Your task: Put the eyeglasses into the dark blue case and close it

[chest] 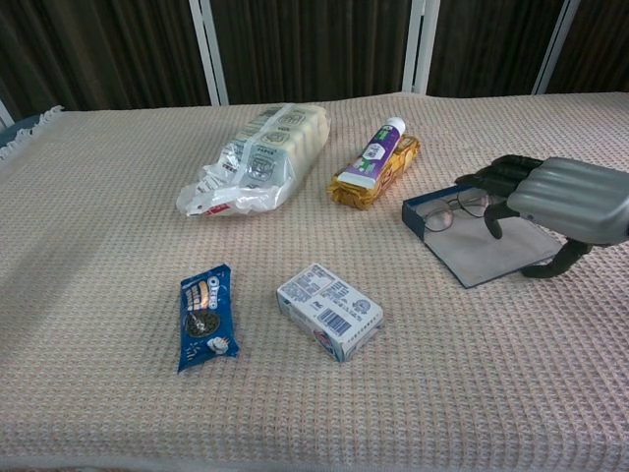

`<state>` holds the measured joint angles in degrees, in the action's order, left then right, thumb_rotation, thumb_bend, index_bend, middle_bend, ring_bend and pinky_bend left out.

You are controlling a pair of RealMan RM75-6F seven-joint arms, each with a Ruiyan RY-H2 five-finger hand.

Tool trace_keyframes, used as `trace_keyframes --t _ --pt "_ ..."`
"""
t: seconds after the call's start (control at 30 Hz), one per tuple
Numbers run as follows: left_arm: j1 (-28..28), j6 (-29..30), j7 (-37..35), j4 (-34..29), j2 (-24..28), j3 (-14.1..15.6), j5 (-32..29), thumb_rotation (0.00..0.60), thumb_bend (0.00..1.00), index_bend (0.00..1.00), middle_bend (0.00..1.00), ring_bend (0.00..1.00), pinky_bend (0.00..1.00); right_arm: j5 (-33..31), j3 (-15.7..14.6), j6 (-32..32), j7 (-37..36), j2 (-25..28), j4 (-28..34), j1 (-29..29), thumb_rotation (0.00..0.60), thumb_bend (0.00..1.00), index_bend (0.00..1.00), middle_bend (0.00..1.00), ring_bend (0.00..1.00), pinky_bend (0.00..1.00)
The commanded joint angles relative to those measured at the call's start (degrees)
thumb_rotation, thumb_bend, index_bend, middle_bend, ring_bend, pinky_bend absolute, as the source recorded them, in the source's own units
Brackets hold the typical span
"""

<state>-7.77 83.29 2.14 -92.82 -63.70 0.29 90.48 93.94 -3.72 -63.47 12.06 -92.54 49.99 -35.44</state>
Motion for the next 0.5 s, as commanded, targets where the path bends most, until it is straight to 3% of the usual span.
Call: trace_keyframes --t 0.03,0.27,0.5 --pt "0.18 0.28 0.43 -0.18 -0.25 -0.23 -0.43 0.6 0.42 0.0 0.0 0.0 0.1 0.2 0.07 0.14 0.04 -0.6 -0.66 -0.09 0.6 0.26 0.56 0.04 0.0 0.07" --pt "0.33 0.42 0.17 -0.35 -0.36 -0.51 -1.0 0.6 0.43 0.0 0.0 0.0 0.1 0.29 0.4 0.05 -0.71 -1.43 -1.73 -0.12 0.6 0.29 0.57 0.04 0.0 0.07" --pt "0.44 0.55 0.25 -0.46 -0.44 -0.63 -1.26 0.6 0.43 0.0 0.0 0.0 0.1 0.43 0.64 -0.33 -0.82 -2.01 -2.36 -0.16 0.6 0.47 0.59 0.05 0.0 0.08"
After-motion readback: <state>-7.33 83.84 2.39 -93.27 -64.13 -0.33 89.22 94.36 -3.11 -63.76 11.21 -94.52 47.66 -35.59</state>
